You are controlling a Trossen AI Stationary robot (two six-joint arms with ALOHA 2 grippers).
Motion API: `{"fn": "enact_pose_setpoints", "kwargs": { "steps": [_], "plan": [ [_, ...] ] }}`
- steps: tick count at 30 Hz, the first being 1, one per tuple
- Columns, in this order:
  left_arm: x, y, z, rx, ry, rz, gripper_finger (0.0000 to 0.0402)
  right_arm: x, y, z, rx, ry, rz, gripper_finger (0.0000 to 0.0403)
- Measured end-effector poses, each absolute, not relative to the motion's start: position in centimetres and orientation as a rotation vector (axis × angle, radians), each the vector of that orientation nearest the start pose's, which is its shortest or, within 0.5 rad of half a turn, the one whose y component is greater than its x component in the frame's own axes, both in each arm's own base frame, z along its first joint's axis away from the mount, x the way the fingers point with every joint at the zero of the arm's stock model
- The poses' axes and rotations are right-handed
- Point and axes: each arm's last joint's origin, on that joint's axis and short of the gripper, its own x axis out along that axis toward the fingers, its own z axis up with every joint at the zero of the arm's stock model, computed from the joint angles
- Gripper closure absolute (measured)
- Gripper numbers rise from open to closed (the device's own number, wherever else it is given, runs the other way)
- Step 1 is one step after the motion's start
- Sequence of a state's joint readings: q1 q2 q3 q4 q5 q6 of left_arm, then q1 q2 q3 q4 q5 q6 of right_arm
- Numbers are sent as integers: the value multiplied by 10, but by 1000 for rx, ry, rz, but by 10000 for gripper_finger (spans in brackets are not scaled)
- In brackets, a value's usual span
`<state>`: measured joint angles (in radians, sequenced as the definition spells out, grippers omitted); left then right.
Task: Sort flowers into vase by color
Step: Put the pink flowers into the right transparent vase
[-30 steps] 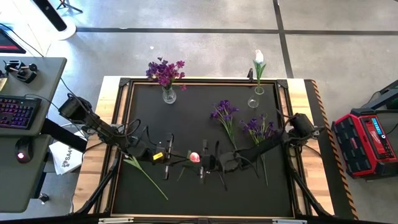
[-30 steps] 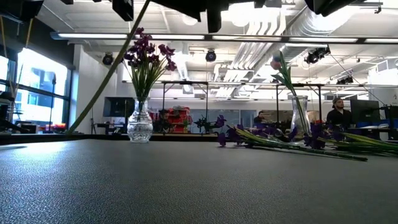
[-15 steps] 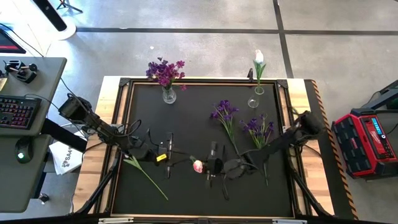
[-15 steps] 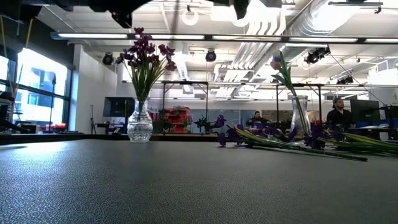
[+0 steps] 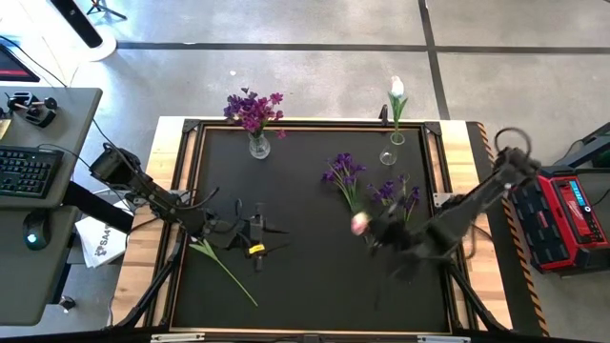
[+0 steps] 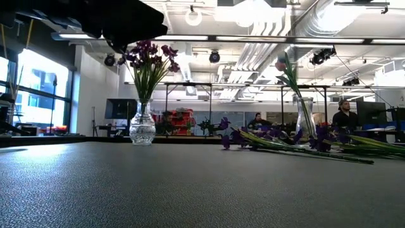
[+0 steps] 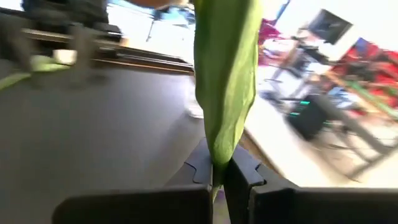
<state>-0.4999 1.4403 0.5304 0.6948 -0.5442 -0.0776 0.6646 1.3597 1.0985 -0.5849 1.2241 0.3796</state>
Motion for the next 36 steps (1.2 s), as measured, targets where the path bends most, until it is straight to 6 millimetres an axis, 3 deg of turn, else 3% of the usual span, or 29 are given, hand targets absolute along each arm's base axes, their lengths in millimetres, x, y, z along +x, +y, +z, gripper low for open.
{"fn": "enact_pose_setpoints", "kwargs": {
  "steps": [5, 11, 15, 19, 24, 30, 36],
  "plan": [
    [248, -118, 189, 30, 184, 53, 269, 188, 95, 324, -371, 384, -774, 402],
    [249, -115, 189, 28, 184, 62, 270, 147, 39, 352, -364, 257, -1078, 402],
    [250, -113, 189, 27, 184, 72, 270, 122, 11, 364, -295, 213, -1226, 402],
    [251, -110, 189, 25, 182, 81, 270, 106, -4, 369, -191, 196, -1291, 402],
    [253, -106, 189, 22, 180, 99, 270, 109, -8, 369, -126, 249, -1244, 402],
    [256, -99, 189, 20, 181, 124, 270, 144, -7, 365, -229, 366, -1215, 402],
    [257, -98, 189, 19, 185, 98, 270, 156, -27, 365, -263, 504, -1180, 402]
  ]
}}
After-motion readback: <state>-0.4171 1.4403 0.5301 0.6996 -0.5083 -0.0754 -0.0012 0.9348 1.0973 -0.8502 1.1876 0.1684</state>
